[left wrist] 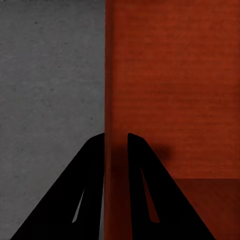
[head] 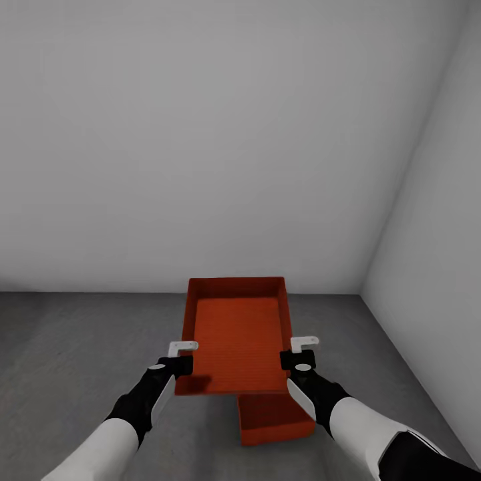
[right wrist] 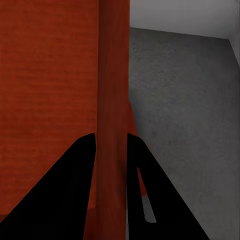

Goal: Move the two storage containers from the living room to the garage. In the garage, place one container on the floor and stack the other container on top of it (either order is fine).

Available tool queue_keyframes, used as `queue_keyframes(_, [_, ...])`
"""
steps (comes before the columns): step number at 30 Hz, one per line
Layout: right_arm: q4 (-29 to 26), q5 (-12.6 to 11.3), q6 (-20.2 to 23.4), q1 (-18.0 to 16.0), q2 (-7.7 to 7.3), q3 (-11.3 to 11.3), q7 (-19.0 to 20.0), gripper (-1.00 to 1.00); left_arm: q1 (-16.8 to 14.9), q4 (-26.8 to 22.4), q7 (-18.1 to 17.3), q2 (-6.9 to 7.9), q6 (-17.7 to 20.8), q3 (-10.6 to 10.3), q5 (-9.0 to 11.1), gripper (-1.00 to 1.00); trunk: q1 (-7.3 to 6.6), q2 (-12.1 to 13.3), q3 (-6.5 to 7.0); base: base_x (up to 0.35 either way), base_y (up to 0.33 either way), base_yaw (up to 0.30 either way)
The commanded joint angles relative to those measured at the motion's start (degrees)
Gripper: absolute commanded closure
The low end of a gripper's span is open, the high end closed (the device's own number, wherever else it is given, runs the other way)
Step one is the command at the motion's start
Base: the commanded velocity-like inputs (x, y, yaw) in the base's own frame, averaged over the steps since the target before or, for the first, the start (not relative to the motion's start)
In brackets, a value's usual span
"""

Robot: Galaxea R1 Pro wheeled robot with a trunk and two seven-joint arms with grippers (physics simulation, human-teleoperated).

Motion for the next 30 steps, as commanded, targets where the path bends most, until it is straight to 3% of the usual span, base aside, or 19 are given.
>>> queue_keyframes(1, [1.40,-1.84,0.93,-0.08,-0.73,1.46,-0.56,1.00,-0.05,-0.26,0.58,0.06,0.28,-0.91,0.57,1.00,0.07,-0.13,-0.13,0.321,0.026,-0.002])
queue_keyframes(10, [1.40,-1.84,0.92,-0.08,-0.81,1.44,-0.56,1.00,-0.05,-0.38,0.60,0.07,0.26,-0.89,0.49,1.00,0.07,-0.13,-0.13,0.301,0.005,0.000])
queue_keyframes(18, [1.40,-1.84,0.93,-0.08,-0.81,1.42,-0.56,1.00,-0.05,-0.54,0.91,-0.09,0.66,-0.82,0.49,1.00,0.07,-0.13,-0.13,0.037,-0.003,0.000])
queue_keyframes(30, [1.40,-1.84,0.93,-0.08,-0.81,1.41,-0.56,1.00,-0.05,-0.52,1.02,-0.11,0.68,-0.82,0.49,1.00,0.07,-0.13,-0.13,0.108,-0.225,0.000])
